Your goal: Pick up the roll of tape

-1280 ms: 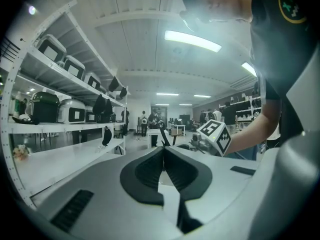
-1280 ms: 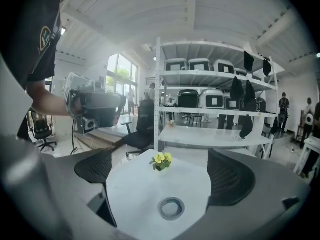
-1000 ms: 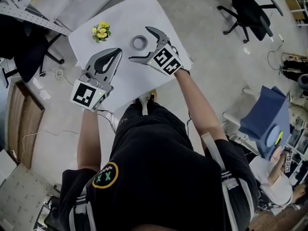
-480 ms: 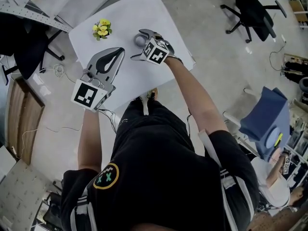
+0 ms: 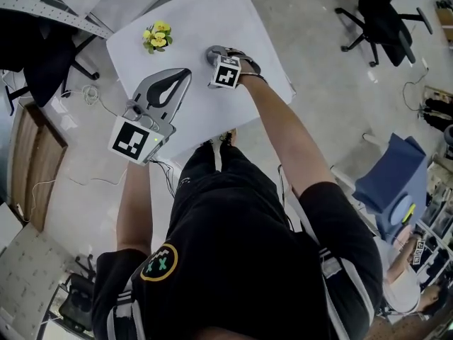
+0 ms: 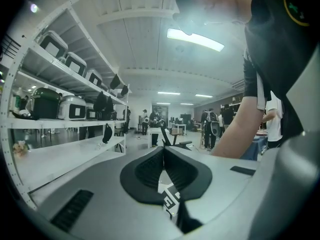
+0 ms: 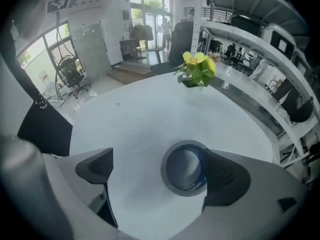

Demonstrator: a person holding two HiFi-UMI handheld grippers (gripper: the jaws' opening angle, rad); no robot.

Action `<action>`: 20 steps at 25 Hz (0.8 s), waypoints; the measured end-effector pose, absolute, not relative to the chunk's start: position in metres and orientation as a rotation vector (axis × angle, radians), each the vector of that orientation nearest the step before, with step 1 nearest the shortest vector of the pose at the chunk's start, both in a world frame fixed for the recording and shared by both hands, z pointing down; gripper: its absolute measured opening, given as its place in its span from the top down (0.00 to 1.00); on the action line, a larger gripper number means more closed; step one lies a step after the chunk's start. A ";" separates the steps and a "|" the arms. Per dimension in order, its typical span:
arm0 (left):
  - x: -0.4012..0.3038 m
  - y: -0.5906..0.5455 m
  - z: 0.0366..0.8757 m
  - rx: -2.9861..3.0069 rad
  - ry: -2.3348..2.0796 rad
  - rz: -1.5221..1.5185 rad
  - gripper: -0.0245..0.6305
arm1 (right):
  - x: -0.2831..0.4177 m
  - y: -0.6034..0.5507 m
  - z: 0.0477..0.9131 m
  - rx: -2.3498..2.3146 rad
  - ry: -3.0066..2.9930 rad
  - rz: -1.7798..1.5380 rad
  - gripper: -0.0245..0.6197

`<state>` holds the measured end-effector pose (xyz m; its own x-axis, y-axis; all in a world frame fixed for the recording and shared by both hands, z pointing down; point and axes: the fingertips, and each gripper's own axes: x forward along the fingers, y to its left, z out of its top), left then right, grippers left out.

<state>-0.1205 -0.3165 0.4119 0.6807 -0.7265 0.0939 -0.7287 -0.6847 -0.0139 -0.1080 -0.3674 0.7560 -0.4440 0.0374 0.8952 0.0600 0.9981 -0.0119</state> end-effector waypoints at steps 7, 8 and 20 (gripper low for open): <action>-0.119 -0.319 0.415 2.844 -1.234 0.125 0.93 | -0.109 -0.360 0.793 -0.169 -1.915 -0.079 0.13; -0.118 -0.319 0.414 2.830 -1.234 0.115 0.93 | -0.109 -0.359 0.797 -0.182 -1.901 -0.085 0.14; -0.122 -0.317 0.423 2.800 -1.232 0.150 0.93 | -0.110 -0.353 0.824 -0.212 -1.828 -0.132 0.18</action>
